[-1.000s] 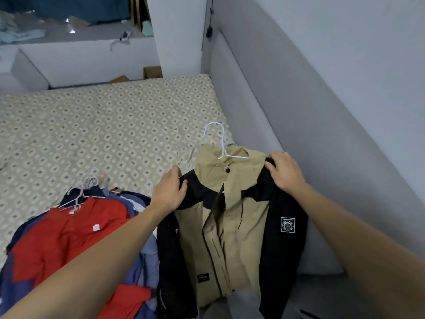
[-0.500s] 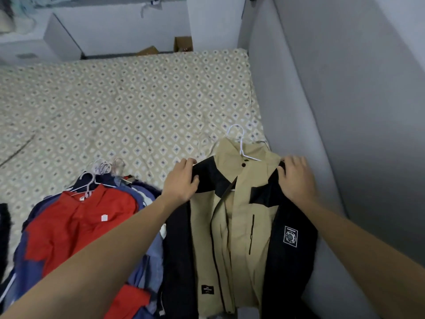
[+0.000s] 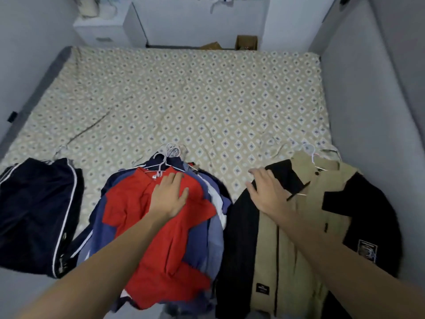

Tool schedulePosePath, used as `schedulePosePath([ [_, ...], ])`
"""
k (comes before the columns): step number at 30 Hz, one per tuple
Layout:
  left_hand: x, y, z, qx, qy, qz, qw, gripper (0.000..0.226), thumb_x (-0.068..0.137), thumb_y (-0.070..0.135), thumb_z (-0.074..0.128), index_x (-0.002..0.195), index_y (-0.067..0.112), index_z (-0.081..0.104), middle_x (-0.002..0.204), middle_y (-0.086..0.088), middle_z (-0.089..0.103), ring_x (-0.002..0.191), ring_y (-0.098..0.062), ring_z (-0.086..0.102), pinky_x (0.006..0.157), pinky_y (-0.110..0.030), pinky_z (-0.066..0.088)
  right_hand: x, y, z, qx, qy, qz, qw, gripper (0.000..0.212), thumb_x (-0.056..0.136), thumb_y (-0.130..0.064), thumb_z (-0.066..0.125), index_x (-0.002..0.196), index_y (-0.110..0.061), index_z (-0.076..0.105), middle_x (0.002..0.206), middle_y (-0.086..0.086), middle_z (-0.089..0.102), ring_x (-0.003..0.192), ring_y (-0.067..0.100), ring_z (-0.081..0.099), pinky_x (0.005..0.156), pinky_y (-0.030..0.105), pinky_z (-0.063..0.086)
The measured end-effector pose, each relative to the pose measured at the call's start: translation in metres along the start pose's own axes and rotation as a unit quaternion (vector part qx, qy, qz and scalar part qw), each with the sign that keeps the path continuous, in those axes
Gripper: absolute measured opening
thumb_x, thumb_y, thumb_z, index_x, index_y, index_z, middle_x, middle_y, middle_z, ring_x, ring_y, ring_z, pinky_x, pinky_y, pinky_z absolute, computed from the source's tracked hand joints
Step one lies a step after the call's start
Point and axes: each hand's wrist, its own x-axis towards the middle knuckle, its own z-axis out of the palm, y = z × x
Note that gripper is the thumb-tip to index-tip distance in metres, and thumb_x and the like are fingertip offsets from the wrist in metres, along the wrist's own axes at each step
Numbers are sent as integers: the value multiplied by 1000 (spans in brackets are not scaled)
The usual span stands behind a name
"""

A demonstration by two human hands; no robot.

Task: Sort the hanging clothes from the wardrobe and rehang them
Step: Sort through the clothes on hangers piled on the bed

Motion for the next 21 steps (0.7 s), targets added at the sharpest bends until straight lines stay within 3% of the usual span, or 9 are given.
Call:
schedulePosePath([
  [3, -6, -80, 3, 6, -10, -22, 1000, 48, 97, 41, 58, 136, 13, 53, 126, -10, 58, 117, -36, 54, 86, -50, 49, 10, -55, 51, 12, -24, -4, 1000, 42, 105, -37, 49, 137, -11, 57, 125, 7, 61, 115, 32, 56, 87, 49, 50],
  [5, -7, -129, 3, 7, -21, -33, 999, 46, 98, 40, 59, 135, 14, 52, 125, -10, 56, 116, -36, 53, 87, -49, 48, 22, -91, 84, 14, -57, -7, 998, 48, 104, -43, 44, 137, -10, 56, 124, 9, 61, 112, 33, 57, 86, 47, 50],
  [9, 11, -207, 6, -2, -41, -50, 998, 50, 101, 43, 56, 140, 13, 49, 136, -12, 53, 128, -37, 50, 96, -50, 46, 52, -145, 141, 35, -115, 14, 993, 51, 104, -39, 55, 146, -12, 48, 138, 11, 54, 128, 32, 49, 103, 46, 45],
  [13, 45, -251, 17, 0, -66, -57, 996, 56, 103, 47, 51, 149, 15, 43, 141, -12, 49, 134, -35, 44, 101, -51, 44, 90, -165, 183, 31, -130, 49, 990, 57, 103, -43, 55, 150, -12, 44, 148, 13, 49, 138, 35, 45, 111, 49, 42],
  [21, 96, -301, 59, -25, -124, -118, 985, 54, 105, 57, 41, 140, 16, 49, 141, -12, 49, 133, -34, 45, 101, -53, 42, 141, -164, 244, 2, -188, 102, 977, 61, 104, -49, 53, 153, -16, 39, 146, 12, 52, 136, 35, 46, 105, 51, 47],
])
